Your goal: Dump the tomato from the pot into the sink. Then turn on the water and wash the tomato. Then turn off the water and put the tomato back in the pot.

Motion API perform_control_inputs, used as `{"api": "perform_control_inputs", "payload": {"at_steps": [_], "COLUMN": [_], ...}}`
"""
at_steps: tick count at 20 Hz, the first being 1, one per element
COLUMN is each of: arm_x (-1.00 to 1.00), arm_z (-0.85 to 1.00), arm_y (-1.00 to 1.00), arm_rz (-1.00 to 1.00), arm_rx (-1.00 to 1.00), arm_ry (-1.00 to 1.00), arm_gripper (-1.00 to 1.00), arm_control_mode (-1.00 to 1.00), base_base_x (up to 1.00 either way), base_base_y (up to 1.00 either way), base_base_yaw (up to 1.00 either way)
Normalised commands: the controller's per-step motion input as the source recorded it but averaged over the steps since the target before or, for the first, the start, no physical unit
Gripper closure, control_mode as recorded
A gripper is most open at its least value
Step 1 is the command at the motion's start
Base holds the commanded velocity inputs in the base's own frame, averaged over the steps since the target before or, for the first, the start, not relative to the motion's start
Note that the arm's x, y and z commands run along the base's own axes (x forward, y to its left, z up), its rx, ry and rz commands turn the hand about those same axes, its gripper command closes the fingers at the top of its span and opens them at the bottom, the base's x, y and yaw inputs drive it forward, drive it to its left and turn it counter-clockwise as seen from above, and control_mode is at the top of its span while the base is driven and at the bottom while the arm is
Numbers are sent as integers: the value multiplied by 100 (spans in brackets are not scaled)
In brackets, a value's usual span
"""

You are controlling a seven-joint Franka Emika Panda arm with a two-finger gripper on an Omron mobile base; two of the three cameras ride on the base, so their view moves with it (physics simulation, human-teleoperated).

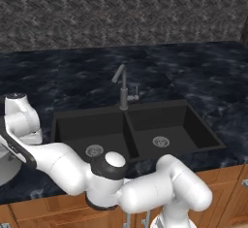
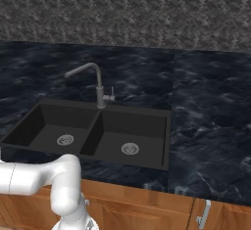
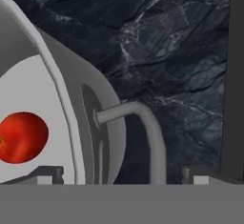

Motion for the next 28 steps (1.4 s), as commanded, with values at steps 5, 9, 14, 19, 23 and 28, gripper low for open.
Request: {"api": "perform_control_inputs", "payload": {"at_steps": [5,9,14,19,23,28], "arm_x": [9,-1,-23,-26,-28,-30], "arm_z": [-46,-23,0,20,82,97], "arm_y": [13,11,-30,-80,-84,-98], "arm_rz": [-7,-12,-19,-31,-28,-24], "arm_rx": [2,0,-3,-9,-1,6], "arm_ry": [0,0,0,0,0,2], "arm_gripper": [-100,100,100,100,100,100], "arm_control_mode": [-100,-100,-100,-100,-100,-100], "base_base_x": [0,0,0,0,0,0], "base_base_y": [0,0,0,0,0,0], "base_base_yaw": [0,0,0,0,0,0]}}
